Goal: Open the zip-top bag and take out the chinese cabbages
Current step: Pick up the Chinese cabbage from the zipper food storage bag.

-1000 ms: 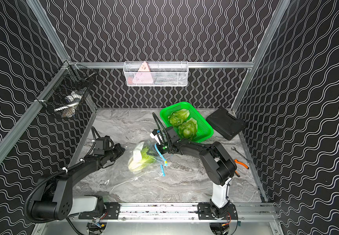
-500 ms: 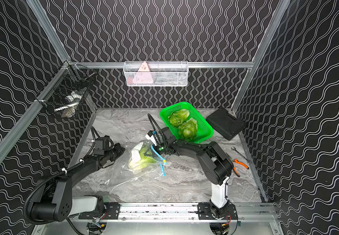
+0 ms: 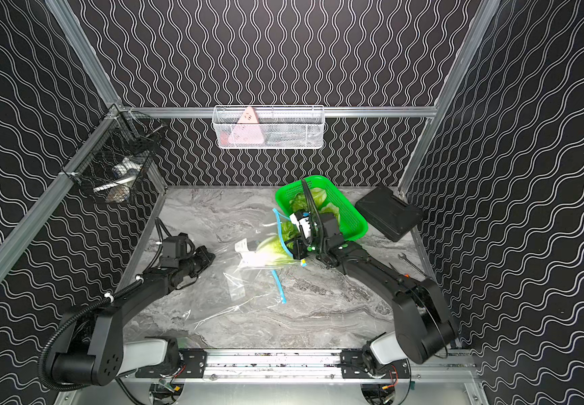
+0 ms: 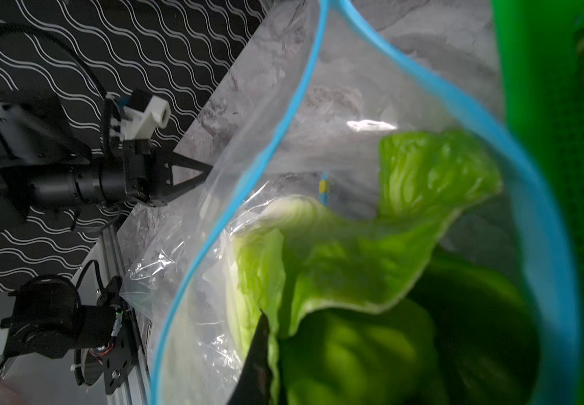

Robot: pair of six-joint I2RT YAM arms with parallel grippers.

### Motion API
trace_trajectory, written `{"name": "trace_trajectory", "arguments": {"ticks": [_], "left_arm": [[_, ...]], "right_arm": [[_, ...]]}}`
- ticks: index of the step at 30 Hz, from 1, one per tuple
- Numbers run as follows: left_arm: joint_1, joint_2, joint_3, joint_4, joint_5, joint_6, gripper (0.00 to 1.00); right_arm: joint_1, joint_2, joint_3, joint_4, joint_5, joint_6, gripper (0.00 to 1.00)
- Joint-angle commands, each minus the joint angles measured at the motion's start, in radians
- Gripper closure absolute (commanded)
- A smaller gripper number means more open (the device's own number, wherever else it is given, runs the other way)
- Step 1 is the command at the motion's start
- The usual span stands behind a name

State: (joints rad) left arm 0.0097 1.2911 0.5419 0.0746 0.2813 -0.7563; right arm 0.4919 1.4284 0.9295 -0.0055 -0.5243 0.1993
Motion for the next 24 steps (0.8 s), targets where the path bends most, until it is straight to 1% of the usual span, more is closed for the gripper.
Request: {"name": "trace_trajectory", "arguments": {"ticks": [1, 4, 9, 11, 13, 15, 17, 18, 20, 24], "left_arm": [[0.003, -0.001, 0.004, -0.002, -0.034, 0.004, 1.00], [0.001, 0.000, 0.003, -0.002, -0.034, 0.005, 1.00], [0.003, -0.004, 0.004, -0.005, -0.033, 0.005, 1.00], [0.003, -0.009, 0.003, -0.007, -0.035, 0.004, 1.00], [0.002, -0.012, 0.001, -0.009, -0.039, 0.004, 1.00], [0.003, -0.016, 0.000, -0.010, -0.041, 0.005, 1.00], [0.003, -0.018, -0.002, -0.009, -0.042, 0.003, 1.00], [0.028, -0.018, -0.003, -0.006, -0.041, 0.002, 1.00], [0.030, -0.019, -0.005, -0.005, -0.039, 0.000, 1.00], [0.036, -0.019, -0.010, 0.001, -0.036, -0.005, 1.00]], "right_arm": [[-0.026, -0.056, 0.004, -0.035, 0.037, -0.034, 1.00], [-0.030, -0.099, 0.018, -0.068, 0.063, -0.044, 1.00], [-0.030, -0.173, 0.023, -0.069, 0.104, -0.038, 1.00], [-0.031, -0.207, 0.025, -0.080, 0.142, -0.038, 1.00], [-0.031, -0.245, 0.029, -0.096, 0.195, -0.041, 1.00], [-0.059, -0.283, 0.035, -0.115, 0.258, -0.047, 1.00], [-0.062, -0.324, 0.038, -0.123, 0.339, -0.050, 1.00], [-0.064, -0.338, 0.040, -0.127, 0.380, -0.048, 1.00], [-0.068, -0.367, 0.042, -0.132, 0.467, -0.039, 1.00], [-0.080, -0.402, 0.037, -0.101, 0.577, -0.023, 1.00]]}}
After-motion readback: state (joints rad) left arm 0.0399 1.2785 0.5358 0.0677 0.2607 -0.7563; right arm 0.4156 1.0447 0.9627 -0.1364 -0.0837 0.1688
